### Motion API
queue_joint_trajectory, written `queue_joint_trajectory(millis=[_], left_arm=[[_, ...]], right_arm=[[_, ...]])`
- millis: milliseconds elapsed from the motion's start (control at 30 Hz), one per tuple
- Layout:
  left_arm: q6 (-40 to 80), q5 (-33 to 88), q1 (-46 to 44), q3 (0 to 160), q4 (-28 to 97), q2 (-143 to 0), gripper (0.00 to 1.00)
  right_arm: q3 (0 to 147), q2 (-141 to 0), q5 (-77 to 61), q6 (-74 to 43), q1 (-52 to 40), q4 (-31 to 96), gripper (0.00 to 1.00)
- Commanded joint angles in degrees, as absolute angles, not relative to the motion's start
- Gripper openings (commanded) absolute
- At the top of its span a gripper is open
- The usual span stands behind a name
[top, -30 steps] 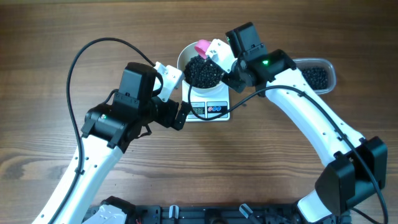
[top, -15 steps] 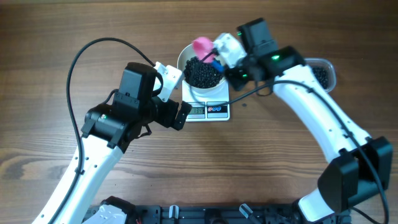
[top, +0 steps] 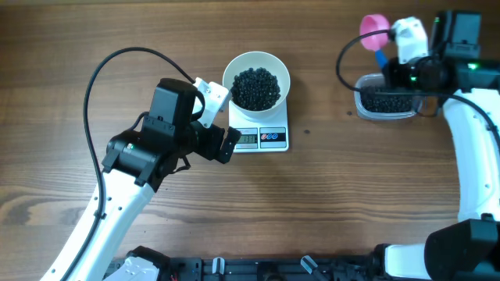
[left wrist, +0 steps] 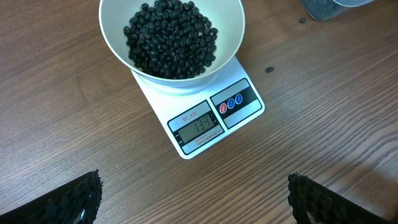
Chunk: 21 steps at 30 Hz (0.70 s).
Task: Scoop item into bowl and weigh 150g on scale
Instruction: 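Return the empty scoop right to the bean tub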
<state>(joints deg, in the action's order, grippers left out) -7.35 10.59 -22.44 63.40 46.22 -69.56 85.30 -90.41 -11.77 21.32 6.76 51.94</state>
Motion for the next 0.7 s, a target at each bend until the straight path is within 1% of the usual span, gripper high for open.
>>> queue_joint_trajectory(millis=[0,133,200,300,467,567,667], left_arm=[[-7.0,11.5,-22.7,64.4,46.0,-69.8,1.00],[-7.0,11.5,-22.7,64.4,46.0,-69.8,1.00],[-7.0,11.5,-22.7,64.4,46.0,-69.8,1.00],[-7.0,11.5,-22.7,64.4,46.0,-69.8,1.00],[-7.0,11.5,-22.7,64.4,46.0,-69.8,1.00],[-7.0,11.5,-22.7,64.4,46.0,-69.8,1.00],[-7.0,11.5,-22.7,64.4,46.0,-69.8,1.00]], right_arm=[[86.3,-89.6,-12.5,23.3,8.4,50.7,0.04],[86.3,-89.6,-12.5,33.6,8.4,50.2,0.04],[86.3,-89.6,-9.8,37.6,8.4,50.3,0.04],[86.3,-89.5,-2.6,37.3,8.4,51.9,0.04],[86.3,-89.5,6.9,37.3,8.4,61.9,0.04],[86.3,-89.5,6.5,37.5,8.4,66.6,0.04],[86.2,-89.5,6.0,37.1,8.4,67.2,0.04]])
